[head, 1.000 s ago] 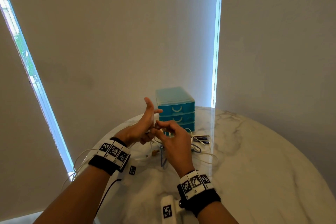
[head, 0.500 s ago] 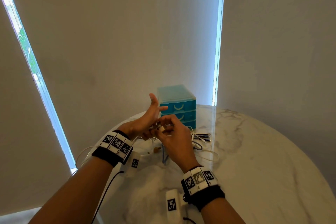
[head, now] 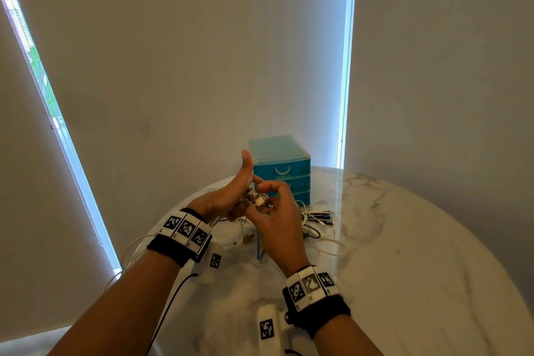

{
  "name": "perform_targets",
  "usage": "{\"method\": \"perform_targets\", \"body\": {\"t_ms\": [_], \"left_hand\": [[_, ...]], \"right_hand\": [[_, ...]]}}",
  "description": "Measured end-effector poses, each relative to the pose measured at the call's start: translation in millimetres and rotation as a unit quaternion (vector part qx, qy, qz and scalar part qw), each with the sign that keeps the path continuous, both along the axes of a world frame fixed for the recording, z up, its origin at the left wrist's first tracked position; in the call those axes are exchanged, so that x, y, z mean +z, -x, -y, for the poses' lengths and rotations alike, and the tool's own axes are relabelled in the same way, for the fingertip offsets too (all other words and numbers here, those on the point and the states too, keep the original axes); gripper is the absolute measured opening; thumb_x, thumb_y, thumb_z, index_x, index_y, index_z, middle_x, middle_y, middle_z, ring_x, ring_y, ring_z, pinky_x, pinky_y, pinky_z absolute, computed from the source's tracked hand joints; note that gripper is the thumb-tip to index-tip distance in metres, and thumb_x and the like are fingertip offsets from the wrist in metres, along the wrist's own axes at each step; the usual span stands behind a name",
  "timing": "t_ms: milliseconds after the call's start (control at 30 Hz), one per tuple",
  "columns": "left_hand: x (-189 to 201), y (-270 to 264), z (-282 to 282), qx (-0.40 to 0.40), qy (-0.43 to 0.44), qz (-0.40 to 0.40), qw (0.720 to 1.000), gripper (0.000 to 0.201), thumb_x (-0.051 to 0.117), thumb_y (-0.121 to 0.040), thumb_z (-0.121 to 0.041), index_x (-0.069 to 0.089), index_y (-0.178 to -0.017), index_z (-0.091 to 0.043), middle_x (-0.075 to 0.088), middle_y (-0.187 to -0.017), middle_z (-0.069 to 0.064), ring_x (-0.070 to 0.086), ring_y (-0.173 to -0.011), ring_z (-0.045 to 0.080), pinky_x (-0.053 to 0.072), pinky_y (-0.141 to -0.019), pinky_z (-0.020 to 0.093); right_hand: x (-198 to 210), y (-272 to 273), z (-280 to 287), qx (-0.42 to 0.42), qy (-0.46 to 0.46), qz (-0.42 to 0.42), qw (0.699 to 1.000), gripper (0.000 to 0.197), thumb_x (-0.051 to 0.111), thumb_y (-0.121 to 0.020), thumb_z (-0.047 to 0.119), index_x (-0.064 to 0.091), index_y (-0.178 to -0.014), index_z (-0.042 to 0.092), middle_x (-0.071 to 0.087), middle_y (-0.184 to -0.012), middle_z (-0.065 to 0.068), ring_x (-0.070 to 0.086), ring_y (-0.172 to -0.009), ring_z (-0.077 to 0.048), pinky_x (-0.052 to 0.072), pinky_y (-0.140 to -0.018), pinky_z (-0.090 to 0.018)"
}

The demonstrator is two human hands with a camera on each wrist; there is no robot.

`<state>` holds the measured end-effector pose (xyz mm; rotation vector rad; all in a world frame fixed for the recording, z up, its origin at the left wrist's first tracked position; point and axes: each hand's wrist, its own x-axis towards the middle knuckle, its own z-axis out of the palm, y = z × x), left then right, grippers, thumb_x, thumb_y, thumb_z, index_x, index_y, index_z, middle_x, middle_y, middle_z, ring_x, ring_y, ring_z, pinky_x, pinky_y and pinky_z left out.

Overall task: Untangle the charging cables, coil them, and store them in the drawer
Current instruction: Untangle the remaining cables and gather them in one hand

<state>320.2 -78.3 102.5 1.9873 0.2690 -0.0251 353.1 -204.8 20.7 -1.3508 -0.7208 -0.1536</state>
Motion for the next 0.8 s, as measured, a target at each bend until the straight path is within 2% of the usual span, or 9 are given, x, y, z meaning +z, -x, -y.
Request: {"method": "perform_targets", "body": {"t_ms": [67, 167, 267, 333, 433, 567, 633, 700, 800], "left_hand": [[-2.0, -2.5, 0.3, 0.02, -0.006, 0.001, 1.0, 0.113, -0.005, -0.086, -0.093, 0.059, -0.135, -0.014, 0.066, -0.091, 0.021, 0.049, -0.066, 0.029, 0.038, -0.054, 0.027], [-4.1, -4.7, 1.8, 0.04, -0.001, 0.012, 0.999, 0.106, -0.009, -0.095, -0.082, 0.056, -0.137, -0.009, 0.072, -0.074, 0.006, 0.055, -0.051, 0.011, 0.042, -0.046, 0.02], [0.5, -2.8, 7.0, 0.058, 0.01, 0.042, 0.997, 0.099, -0.011, -0.099, -0.074, 0.051, -0.141, -0.01, 0.072, -0.09, 0.014, 0.061, -0.046, 0.007, 0.043, -0.04, 0.017], [0.9, -2.7, 7.9, 0.059, 0.007, 0.049, 0.997, 0.1, -0.012, -0.097, -0.076, 0.051, -0.141, -0.012, 0.069, -0.088, 0.016, 0.056, -0.043, 0.008, 0.04, -0.037, 0.017], [-2.1, -3.3, 4.8, 0.051, 0.005, 0.044, 0.998, 0.106, -0.01, -0.091, -0.085, 0.054, -0.138, -0.015, 0.068, -0.09, 0.02, 0.051, -0.052, 0.015, 0.039, -0.04, 0.019], [-5.8, -3.9, 0.7, 0.033, 0.019, 0.041, 0.998, 0.113, -0.004, -0.087, -0.093, 0.059, -0.133, -0.011, 0.068, -0.102, 0.033, 0.06, -0.073, 0.027, 0.048, -0.056, 0.026], [-5.3, -3.1, 0.5, 0.034, 0.011, 0.038, 0.999, 0.116, -0.003, -0.084, -0.097, 0.06, -0.13, -0.011, 0.061, -0.083, 0.028, 0.051, -0.063, 0.025, 0.04, -0.053, 0.027], [-2.6, -2.1, 3.3, 0.043, 0.013, 0.043, 0.998, 0.112, -0.006, -0.09, -0.089, 0.057, -0.132, -0.007, 0.055, -0.068, 0.011, 0.042, -0.051, 0.015, 0.034, -0.043, 0.021], [-0.1, -2.7, 6.7, 0.055, 0.027, 0.061, 0.996, 0.107, -0.007, -0.094, -0.082, 0.057, -0.132, -0.006, 0.064, -0.08, 0.013, 0.052, -0.048, 0.011, 0.038, -0.038, 0.018]], "right_hand": [[-1.6, -2.4, -0.6, -0.008, 0.017, 0.002, 1.0, 0.033, 0.085, -0.091, 0.017, 0.064, -0.116, 0.027, 0.068, -0.123, 0.008, 0.07, -0.114, -0.009, 0.064, -0.092, -0.027], [-1.4, -4.3, 2.4, -0.005, 0.032, -0.008, 0.999, 0.029, 0.086, -0.091, 0.023, 0.067, -0.112, 0.028, 0.073, -0.115, 0.011, 0.072, -0.105, -0.002, 0.063, -0.087, -0.019], [0.6, -4.6, 6.5, 0.003, 0.048, -0.011, 0.999, 0.029, 0.088, -0.089, 0.026, 0.066, -0.108, 0.03, 0.074, -0.103, 0.016, 0.072, -0.094, 0.005, 0.06, -0.079, -0.015], [1.0, -4.8, 7.2, 0.005, 0.04, -0.009, 0.999, 0.027, 0.088, -0.089, 0.026, 0.067, -0.106, 0.03, 0.075, -0.1, 0.014, 0.072, -0.093, 0.001, 0.061, -0.08, -0.018], [0.1, -3.1, 5.8, 0.01, 0.027, -0.011, 1.0, 0.019, 0.084, -0.092, 0.026, 0.069, -0.103, 0.027, 0.075, -0.099, 0.013, 0.072, -0.095, -0.001, 0.061, -0.08, -0.019], [0.5, -3.4, 5.9, 0.012, 0.021, -0.023, 0.999, 0.017, 0.08, -0.097, 0.026, 0.066, -0.105, 0.031, 0.074, -0.106, 0.014, 0.072, -0.099, 0.002, 0.06, -0.081, -0.017], [1.6, -4.0, 6.2, 0.012, 0.01, -0.03, 0.999, 0.021, 0.081, -0.096, 0.025, 0.066, -0.11, 0.029, 0.075, -0.109, 0.011, 0.073, -0.099, 0.0, 0.062, -0.084, -0.019], [1.5, -3.5, 5.9, 0.012, 0.0, -0.034, 0.999, 0.025, 0.082, -0.095, 0.024, 0.067, -0.115, 0.025, 0.077, -0.109, 0.009, 0.075, -0.098, -0.002, 0.063, -0.084, -0.021], [0.5, -3.2, 3.9, 0.013, 0.0, -0.03, 0.999, 0.028, 0.082, -0.095, 0.024, 0.07, -0.12, 0.022, 0.079, -0.109, 0.007, 0.077, -0.098, -0.004, 0.065, -0.086, -0.025]]}}
